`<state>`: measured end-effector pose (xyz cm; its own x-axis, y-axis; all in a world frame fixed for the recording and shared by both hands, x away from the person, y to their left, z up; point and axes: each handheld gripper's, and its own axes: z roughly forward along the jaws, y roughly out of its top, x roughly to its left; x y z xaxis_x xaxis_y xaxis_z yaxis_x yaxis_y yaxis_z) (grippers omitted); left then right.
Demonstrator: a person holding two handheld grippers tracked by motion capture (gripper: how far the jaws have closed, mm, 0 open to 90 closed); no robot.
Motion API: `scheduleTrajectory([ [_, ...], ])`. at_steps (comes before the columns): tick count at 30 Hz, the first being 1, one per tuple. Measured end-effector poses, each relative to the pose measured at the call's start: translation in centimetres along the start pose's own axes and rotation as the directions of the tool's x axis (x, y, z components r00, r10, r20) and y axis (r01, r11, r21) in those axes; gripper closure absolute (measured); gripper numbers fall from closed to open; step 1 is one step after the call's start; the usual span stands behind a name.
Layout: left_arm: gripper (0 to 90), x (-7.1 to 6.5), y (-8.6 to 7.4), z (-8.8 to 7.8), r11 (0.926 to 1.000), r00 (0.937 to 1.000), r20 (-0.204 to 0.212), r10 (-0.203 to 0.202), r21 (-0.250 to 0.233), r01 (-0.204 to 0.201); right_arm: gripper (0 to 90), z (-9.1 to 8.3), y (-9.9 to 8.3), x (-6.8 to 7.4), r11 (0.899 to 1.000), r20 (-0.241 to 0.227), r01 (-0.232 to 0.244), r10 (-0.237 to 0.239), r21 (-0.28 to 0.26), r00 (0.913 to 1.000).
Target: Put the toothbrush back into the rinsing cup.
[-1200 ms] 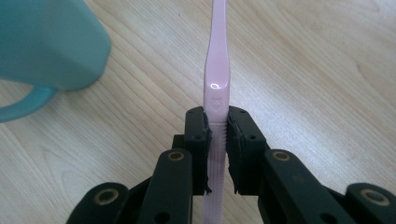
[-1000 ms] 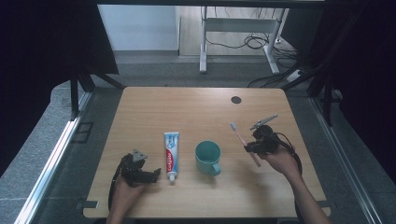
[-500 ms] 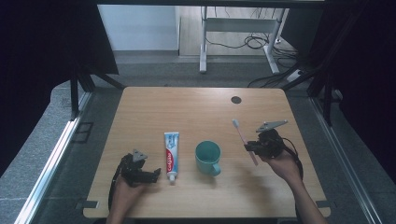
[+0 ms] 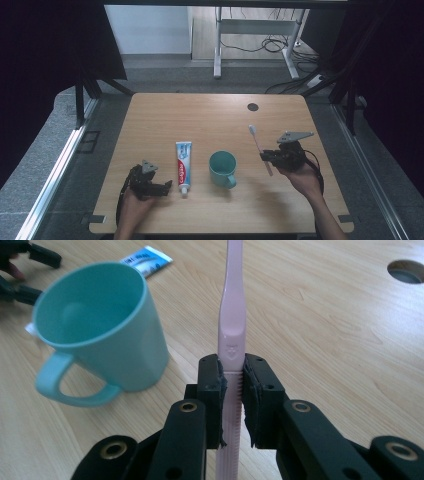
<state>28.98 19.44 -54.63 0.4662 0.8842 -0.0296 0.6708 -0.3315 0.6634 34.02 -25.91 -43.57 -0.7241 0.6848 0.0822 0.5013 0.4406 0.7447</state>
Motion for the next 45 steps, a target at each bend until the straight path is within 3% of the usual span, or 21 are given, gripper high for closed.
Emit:
scheduleTrajectory([
  [9,0.0,0.0,0.0,0.0,1.0000,1.0000,0.000,-0.003,-0.003,0.003,78.5,-0.1,1.4,1.2,0.999,-0.038,0.013,-0.015,-0.040,0.9992],
  [45,0.0,0.0,0.0,0.0,1.0000,1.0000,0.001,-0.003,0.002,0.003,78.6,1.6,6.1,4.8,0.992,-0.105,0.074,-0.085,-0.106,0.9908],
])
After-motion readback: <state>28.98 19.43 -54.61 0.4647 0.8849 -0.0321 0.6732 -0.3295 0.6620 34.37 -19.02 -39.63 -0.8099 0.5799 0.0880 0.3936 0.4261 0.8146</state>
